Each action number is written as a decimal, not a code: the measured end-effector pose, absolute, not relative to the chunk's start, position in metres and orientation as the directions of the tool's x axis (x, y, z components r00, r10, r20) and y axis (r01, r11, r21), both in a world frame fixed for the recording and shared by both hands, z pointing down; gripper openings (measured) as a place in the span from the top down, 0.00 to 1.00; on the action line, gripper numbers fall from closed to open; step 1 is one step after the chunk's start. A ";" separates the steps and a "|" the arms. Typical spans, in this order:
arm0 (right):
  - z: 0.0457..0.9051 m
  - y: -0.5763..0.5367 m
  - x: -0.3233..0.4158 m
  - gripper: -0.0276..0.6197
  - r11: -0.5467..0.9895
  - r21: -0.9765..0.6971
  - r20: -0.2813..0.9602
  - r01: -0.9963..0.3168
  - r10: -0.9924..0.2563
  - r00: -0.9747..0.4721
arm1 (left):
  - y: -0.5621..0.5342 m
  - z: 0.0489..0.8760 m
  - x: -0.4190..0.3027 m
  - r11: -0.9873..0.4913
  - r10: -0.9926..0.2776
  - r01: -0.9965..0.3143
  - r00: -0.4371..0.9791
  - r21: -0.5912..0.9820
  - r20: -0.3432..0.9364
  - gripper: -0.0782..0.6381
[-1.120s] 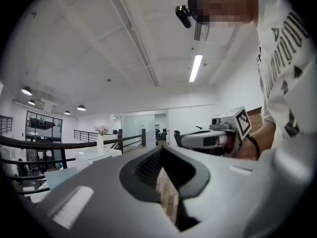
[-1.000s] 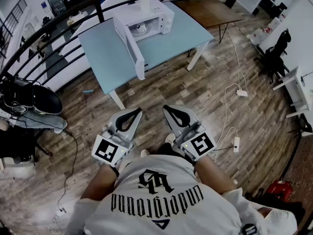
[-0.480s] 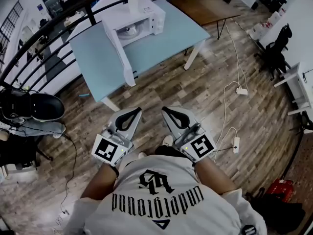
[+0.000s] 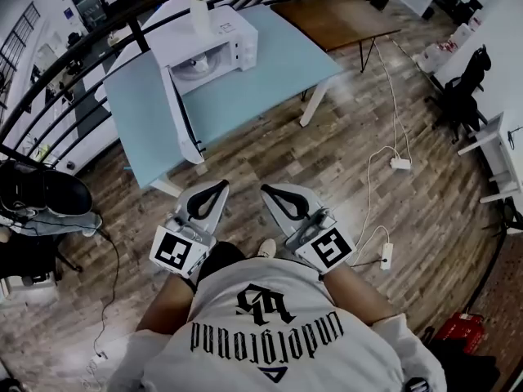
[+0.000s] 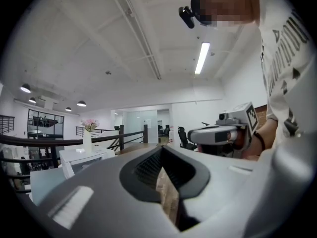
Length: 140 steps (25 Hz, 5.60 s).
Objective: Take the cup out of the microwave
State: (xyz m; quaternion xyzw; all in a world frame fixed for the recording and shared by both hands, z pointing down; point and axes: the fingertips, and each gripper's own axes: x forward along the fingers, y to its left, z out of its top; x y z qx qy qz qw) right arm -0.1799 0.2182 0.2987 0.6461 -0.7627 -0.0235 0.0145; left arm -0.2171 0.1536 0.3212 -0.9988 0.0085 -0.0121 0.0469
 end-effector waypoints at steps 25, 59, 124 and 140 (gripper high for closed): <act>0.309 0.124 -0.079 0.96 0.220 0.048 0.048 -0.974 -0.975 -0.217 | 0.066 0.325 -0.106 -0.996 -0.002 -0.001 1.000 -0.086 0.015 0.82; 0.323 -0.148 0.019 0.95 0.484 0.034 0.078 -0.875 -0.874 -0.480 | -0.174 0.316 -0.052 -0.951 -0.303 -0.301 0.953 -0.072 0.023 0.82; 0.641 -0.382 0.094 0.78 0.638 -0.096 0.299 -0.764 -0.713 -0.634 | -0.353 0.570 0.039 -0.716 -0.637 -0.686 0.718 0.130 0.280 0.82; 0.653 -0.408 0.060 0.86 0.716 -0.071 0.272 -0.694 -0.656 -0.704 | -0.348 0.585 0.031 -0.716 -0.627 -0.682 0.722 0.150 0.293 0.82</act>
